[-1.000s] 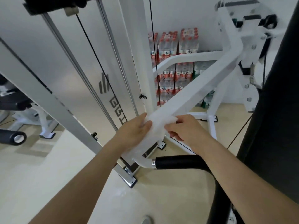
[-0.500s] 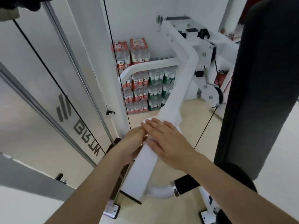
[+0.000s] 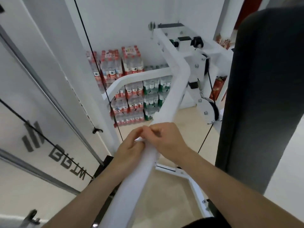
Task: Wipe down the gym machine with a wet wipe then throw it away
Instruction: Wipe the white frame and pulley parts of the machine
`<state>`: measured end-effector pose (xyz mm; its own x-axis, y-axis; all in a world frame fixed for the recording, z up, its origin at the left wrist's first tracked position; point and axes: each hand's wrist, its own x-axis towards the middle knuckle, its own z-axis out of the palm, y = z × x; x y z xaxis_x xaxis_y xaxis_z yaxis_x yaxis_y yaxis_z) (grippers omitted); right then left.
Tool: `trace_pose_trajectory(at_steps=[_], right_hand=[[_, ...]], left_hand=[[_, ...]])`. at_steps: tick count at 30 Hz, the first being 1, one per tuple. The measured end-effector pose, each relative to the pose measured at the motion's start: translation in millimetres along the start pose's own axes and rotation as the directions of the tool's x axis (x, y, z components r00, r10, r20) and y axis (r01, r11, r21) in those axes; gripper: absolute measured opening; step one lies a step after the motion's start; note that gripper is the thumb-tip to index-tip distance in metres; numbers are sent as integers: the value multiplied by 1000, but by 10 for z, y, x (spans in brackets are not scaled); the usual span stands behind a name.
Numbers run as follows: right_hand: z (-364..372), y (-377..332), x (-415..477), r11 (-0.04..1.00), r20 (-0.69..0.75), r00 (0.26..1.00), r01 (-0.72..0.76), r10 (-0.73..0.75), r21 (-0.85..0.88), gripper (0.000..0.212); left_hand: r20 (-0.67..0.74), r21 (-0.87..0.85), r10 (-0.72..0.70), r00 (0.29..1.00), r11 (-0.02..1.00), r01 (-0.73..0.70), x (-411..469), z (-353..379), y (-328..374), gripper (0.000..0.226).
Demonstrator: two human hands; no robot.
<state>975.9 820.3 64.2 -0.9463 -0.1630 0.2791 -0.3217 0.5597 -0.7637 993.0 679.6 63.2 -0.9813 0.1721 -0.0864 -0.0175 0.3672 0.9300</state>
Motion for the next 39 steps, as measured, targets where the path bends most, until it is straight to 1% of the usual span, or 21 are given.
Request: trace_pose_trajectory(at_steps=[1, 2, 3, 5, 7, 8, 11, 14, 15, 17, 20, 22, 24, 26, 27, 31, 33, 34, 36, 38, 39], right_hand=[[-39, 59, 124, 1000, -93, 995, -17, 19, 17, 41], [-48, 95, 233, 999, -140, 990, -18, 11, -49, 39], [-35, 114, 325, 989, -140, 990, -2, -19, -147, 33], [10, 184, 424, 962, -131, 989, 36, -74, -272, 9], [-6, 286, 508, 952, -129, 991, -16, -25, -304, 38], [-34, 334, 579, 936, -132, 990, -90, 48, -342, 49], [-145, 444, 850, 817, -110, 954, -295, 278, -495, 67], [-276, 596, 1256, 737, -116, 897, -419, 426, -530, 76], [-334, 658, 1396, 718, -140, 878, -458, 458, -524, 77], [-450, 796, 1650, 706, -178, 845, -522, 504, -478, 79], [-576, 860, 1806, 731, -201, 826, -561, 526, -388, 79], [-537, 789, 1638, 784, -199, 815, -579, 545, -223, 78], [-363, 722, 1295, 833, -188, 827, -549, 530, -67, 76], [-235, 704, 1059, 855, -179, 840, -518, 512, 18, 74], [-263, 752, 1124, 849, -185, 830, -525, 525, 56, 75], [-677, 1087, 1892, 727, -216, 694, -642, 686, 245, 74], [-860, 1260, 2191, 692, -234, 653, -647, 720, 321, 67], [-912, 1303, 2274, 691, -235, 652, -647, 720, 322, 63], [-946, 1305, 2288, 729, -235, 691, -628, 683, 272, 62], [-819, 1218, 2105, 786, -238, 751, -608, 616, 115, 65], [-700, 1162, 1954, 813, -231, 790, -583, 567, 2, 64]], left_hand=[[-15, 18, 25, 1000, 1000, -25, 54, -12, 45, 46], [-28, 45, 37, 999, 998, -36, 130, -10, 62, 49], [-27, 76, 38, 999, 996, -36, 194, 1, 88, 49], [6, 112, 3, 1000, 994, -3, 359, 65, 104, 41], [38, 89, -44, 998, 995, 41, 505, 130, 125, 38], [46, 74, -55, 997, 996, 52, 563, 149, 126, 40], [78, 45, -46, 996, 998, 43, 696, 174, 172, 48], [162, 40, -38, 986, 999, 32, 803, 253, 185, 40], [205, 58, -44, 978, 998, 33, 844, 289, 187, 41], [236, 106, -57, 970, 994, 32, 935, 324, 210, 48], [241, 138, -35, 970, 990, 2, 1064, 351, 231, 41], [247, 153, -22, 969, 988, -17, 1108, 364, 230, 34], [248, 138, -12, 969, 990, -23, 1137, 373, 208, 28], [247, 131, 4, 969, 991, -37, 1157, 385, 212, 22], [249, 138, 5, 968, 990, -40, 1166, 391, 216, 20], [261, 215, -4, 965, 975, -54, 1199, 391, 231, 29], [248, 265, 3, 969, 962, -71, 1205, 401, 253, 25], [235, 285, 8, 972, 955, -76, 1210, 407, 261, 25], [223, 324, 7, 975, 943, -81, 1250, 422, 263, 30], [210, 349, -13, 978, 935, -63, 1287, 444, 274, 35], [203, 357, -22, 979, 932, -53, 1302, 450, 274, 34]])
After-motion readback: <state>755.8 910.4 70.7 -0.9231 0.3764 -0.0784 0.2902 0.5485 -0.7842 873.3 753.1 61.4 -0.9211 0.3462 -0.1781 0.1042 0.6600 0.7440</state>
